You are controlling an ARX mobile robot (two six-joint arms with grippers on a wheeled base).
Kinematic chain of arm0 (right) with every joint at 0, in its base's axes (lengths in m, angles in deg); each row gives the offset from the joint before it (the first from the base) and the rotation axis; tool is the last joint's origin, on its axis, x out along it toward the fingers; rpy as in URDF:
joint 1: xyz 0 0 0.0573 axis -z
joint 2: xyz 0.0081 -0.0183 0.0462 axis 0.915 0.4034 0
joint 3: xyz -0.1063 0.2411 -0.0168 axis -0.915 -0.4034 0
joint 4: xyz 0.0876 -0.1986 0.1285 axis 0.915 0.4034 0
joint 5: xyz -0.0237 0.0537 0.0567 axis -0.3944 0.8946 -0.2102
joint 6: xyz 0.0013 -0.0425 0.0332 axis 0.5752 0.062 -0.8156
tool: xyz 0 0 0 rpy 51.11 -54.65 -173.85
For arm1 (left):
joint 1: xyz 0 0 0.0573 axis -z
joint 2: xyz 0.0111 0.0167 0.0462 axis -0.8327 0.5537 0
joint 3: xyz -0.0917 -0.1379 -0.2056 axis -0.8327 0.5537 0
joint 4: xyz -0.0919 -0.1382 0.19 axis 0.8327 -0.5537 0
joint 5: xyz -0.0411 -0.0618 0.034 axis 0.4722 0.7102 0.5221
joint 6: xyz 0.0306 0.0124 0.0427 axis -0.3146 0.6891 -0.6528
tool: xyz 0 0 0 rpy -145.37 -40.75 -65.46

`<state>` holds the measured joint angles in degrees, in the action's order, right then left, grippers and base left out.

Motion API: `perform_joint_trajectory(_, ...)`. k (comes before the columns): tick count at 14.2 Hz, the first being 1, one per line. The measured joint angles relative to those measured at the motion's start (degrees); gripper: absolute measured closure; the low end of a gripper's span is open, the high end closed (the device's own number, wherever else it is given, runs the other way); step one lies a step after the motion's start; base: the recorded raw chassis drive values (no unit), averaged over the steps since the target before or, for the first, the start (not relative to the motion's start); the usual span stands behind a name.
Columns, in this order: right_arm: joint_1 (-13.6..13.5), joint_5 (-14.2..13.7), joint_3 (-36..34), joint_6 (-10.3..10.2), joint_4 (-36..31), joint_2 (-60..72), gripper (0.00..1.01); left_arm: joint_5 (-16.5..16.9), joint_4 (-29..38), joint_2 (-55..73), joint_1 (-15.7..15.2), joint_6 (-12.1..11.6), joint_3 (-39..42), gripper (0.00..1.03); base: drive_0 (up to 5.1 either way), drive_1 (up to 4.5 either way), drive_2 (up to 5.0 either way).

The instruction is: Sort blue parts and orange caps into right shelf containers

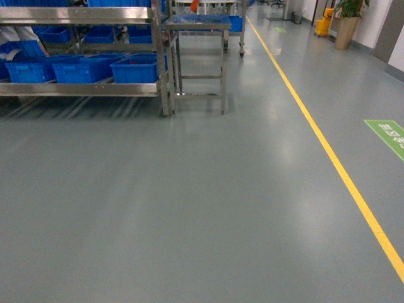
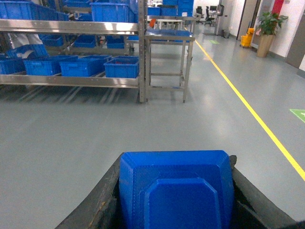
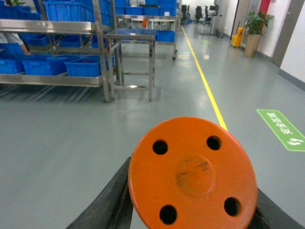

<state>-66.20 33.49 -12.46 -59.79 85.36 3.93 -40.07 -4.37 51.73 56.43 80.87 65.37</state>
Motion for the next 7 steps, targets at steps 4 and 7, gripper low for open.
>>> perform_joint_trajectory(4, 0.0, 0.0, 0.0, 0.0, 0.2, 0.0, 0.57, 0.0, -0.07, 0.0, 0.0, 0.0, 0.0, 0.59, 0.0, 4.25, -4.3)
perform_joint_trajectory(7, 0.0, -0.02, 0.0, 0.0, 0.15, 0.0, 0.57, -0.02, 0.0, 0.0, 0.0, 0.0, 0.0, 0.59, 0.0, 4.28, -4.3)
